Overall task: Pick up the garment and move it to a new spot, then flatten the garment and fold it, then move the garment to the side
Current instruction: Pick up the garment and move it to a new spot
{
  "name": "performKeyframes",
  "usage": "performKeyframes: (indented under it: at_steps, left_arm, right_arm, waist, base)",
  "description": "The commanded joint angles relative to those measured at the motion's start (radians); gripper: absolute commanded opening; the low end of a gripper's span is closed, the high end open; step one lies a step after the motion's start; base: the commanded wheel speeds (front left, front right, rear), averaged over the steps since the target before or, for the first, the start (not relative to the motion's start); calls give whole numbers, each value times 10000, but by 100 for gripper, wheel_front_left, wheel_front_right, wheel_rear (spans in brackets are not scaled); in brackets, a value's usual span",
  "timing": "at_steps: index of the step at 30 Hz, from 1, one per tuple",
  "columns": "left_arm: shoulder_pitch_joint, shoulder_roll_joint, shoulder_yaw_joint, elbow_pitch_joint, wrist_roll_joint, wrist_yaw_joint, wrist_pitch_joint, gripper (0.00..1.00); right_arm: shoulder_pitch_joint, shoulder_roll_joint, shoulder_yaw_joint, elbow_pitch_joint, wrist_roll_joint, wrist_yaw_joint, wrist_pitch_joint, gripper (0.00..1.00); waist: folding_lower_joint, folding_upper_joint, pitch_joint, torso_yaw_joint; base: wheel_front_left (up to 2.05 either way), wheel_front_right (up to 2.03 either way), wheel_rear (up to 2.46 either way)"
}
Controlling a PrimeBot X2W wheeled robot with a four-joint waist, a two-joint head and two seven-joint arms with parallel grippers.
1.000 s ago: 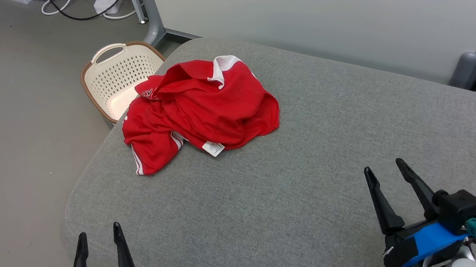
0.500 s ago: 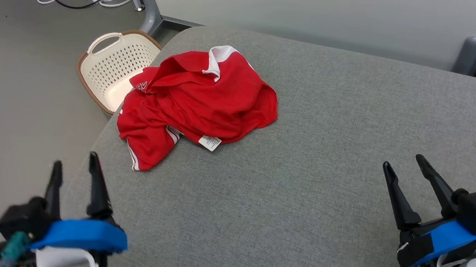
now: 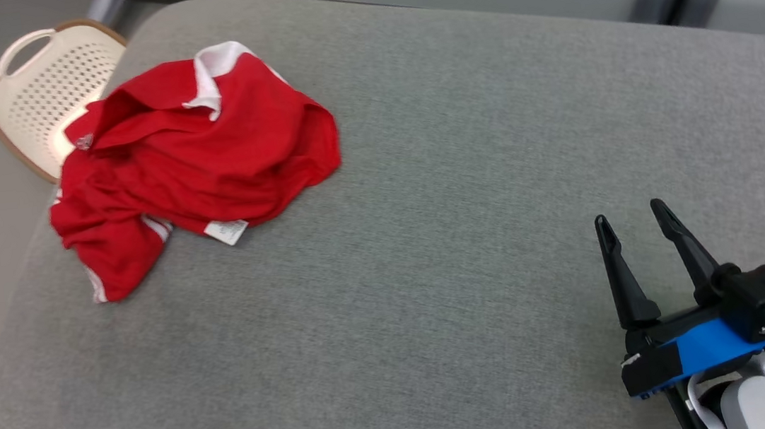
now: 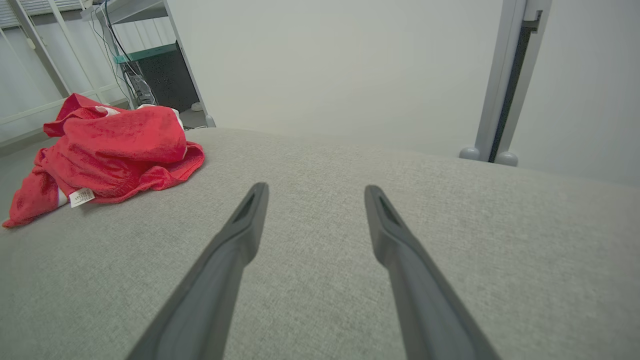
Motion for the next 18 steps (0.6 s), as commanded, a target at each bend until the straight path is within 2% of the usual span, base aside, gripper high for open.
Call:
performKeyframes:
  at_steps: [1,7,8,9,13,17,18]
  left_arm:
    - [-385,216,239,151,-210,103,341,100]
    - [-930,1203,981,502,-721,411,1395,100]
    - [-930,1203,981,502,-721,411,1395,100]
    - [-978,1529,1207,563,-825,541,1677,100]
    - [-1023,1846,1448,690,-1029,666,2118,100]
    - [-1094,2254,1659,1160,-1335,609,2733,100]
    - [-1088,2250,1670,1182,-1395,723,2859,100]
  right_arm:
    - [-271,-43,43,-152,-110,4,30,100]
    - [-562,-40,98,-469,-148,4,-6,100]
    - [-562,-40,98,-469,-148,4,-6,100]
    - [-662,-40,87,-523,-65,4,-59,100]
    - [-749,-37,59,-571,17,4,-153,100]
    - [-870,-35,187,-555,116,4,-275,100]
    - [-897,-35,231,-521,130,5,-308,100]
  waist:
    - [-1,0,1030,-1128]
    - [-1,0,2104,-2386]
    - [-1,0,2104,-2386]
    - [-1,0,2400,-2720]
    - [-1,0,2757,-3086]
    - [-1,0,3042,-3440]
    - [-1,0,3062,-3516]
  base:
    - [0,0,0]
    - [0,0,0]
    - [0,0,0]
    - [0,0,0]
    - [0,0,0]
    - [0,0,0]
    - [0,0,0]
